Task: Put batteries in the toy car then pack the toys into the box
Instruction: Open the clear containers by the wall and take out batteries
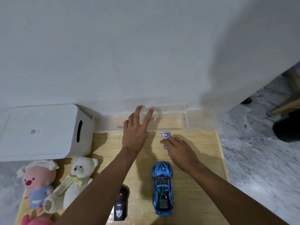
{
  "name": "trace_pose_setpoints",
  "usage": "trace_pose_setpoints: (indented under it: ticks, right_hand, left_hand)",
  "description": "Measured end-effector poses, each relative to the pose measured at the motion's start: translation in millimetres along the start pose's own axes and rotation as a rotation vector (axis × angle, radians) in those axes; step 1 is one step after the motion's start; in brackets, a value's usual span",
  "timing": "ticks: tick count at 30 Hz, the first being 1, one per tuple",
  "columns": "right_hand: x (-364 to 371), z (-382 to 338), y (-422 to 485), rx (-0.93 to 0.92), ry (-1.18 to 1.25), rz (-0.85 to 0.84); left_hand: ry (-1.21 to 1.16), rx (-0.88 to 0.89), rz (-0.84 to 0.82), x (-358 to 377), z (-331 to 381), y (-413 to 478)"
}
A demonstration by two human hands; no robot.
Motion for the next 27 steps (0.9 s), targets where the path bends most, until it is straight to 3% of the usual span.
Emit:
trace_pose_setpoints:
  ticks: [6, 18, 24, 27]
  right_hand:
    - [-9, -1, 4, -0.001, -0.085, 0.140]
    - [-24, 10, -1, 0.066, -0.147, 0.204]
    - [-93, 1, 18, 0.130, -0.075, 0.519]
    - [-110, 7, 32, 0.132, -0.123, 0.522]
  left_hand:
    - [-0.014, -0.004, -0.002, 0, -1, 1]
    - [-0.043, -0.002, -0.005, 0, 0, -1]
    - [-0.042, 0.000, 0.017, 0, -1, -1]
    - [-0.032, -0.004, 0.029, -1, -1, -4]
Point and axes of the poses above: each hand's wrist, its own y-axis towards the middle knuckle, its own x-axis out of the palm, z = x × y, the point moved 6 cm from there along y, towards the middle knuckle, and after that the axes turned 15 degrees about y, right-handed, at the moved point
